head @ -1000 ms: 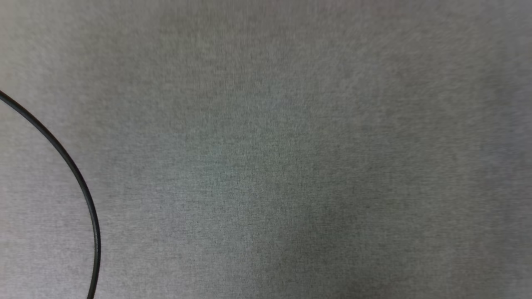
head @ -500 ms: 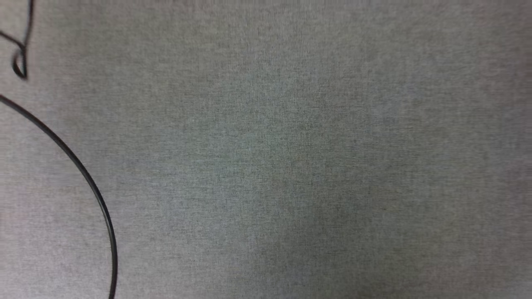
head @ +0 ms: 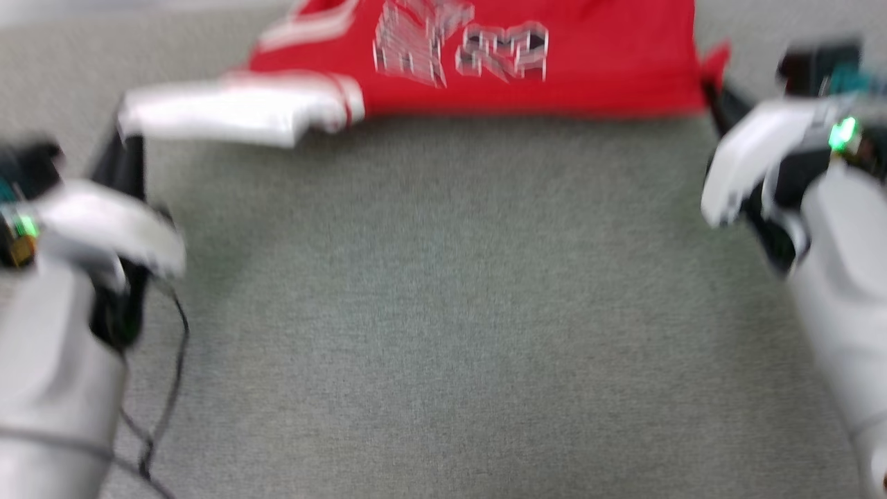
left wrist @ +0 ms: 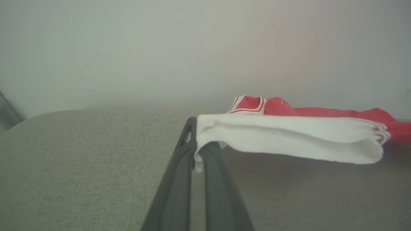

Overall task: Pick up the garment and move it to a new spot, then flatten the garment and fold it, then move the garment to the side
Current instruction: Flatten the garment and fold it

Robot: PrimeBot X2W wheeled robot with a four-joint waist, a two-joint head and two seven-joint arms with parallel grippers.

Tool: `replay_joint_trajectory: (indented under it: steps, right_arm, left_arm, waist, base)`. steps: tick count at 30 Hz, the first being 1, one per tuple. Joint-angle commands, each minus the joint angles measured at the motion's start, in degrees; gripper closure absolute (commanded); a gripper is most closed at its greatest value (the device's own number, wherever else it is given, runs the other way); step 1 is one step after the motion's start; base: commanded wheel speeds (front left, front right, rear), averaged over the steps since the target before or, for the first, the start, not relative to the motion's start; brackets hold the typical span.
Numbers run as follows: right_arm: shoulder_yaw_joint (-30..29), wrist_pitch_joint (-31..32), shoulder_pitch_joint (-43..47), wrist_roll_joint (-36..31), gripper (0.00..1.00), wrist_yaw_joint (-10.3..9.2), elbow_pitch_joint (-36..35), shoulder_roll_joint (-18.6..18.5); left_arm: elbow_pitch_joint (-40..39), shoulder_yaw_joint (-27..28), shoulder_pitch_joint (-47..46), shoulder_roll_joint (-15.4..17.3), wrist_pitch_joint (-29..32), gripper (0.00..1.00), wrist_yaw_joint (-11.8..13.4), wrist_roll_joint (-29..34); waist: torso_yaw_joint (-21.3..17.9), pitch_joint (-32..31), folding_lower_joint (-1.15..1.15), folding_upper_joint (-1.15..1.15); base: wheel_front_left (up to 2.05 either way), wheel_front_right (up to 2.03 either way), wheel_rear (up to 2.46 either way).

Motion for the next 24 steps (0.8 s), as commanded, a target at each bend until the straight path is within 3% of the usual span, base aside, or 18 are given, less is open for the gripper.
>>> replay_joint_trajectory:
  steps: [1, 8, 13, 19, 24]
  right_arm:
    - [0.45, -0.18, 3.46, 1.01, 1.00, -0.10, -0.47, -1.16]
    - [2.77, -0.53, 18.81, 6.26, 1.00, -0.11, -5.50, -3.58]
    - [2.59, 0.35, 29.75, 8.87, 1.00, -0.12, -10.33, -4.98]
    - [-0.33, 1.85, 42.12, 9.60, 1.00, -0.12, -17.97, -5.58]
    - [-5.08, 4.50, 50.51, 8.05, 1.00, -0.12, -24.84, -4.65]
  left_arm:
    - [-1.66, 0.64, 4.02, 0.26, -0.40, 1.00, 1.19, 0.12]
    - [-12.53, 2.29, 25.17, 0.71, 1.21, 1.00, 6.56, -2.63]
    - [-22.33, 3.86, 38.71, 1.28, 3.61, 1.00, 11.95, -4.31]
    - [-33.48, 4.87, 52.35, 1.18, 6.37, 1.00, 18.00, -5.55]
    - [-40.64, 6.05, 60.10, 2.09, 7.76, 1.00, 21.36, -5.96]
  waist:
    - [-0.35, -6.48, 0.01, 0.00]
    - [-0.31, -14.65, 0.01, 0.00]
    - [-0.12, -19.43, 0.01, 0.00]
    - [0.67, -22.25, 0.01, 0.00]
    - [0.98, -22.95, 0.01, 0.00]
  base:
    - [0.00, 0.00, 0.00]
    - [0.00, 0.00, 0.00]
    - [0.00, 0.00, 0.00]
    - [0.00, 0.00, 0.00]
    - [0.00, 0.00, 0.00]
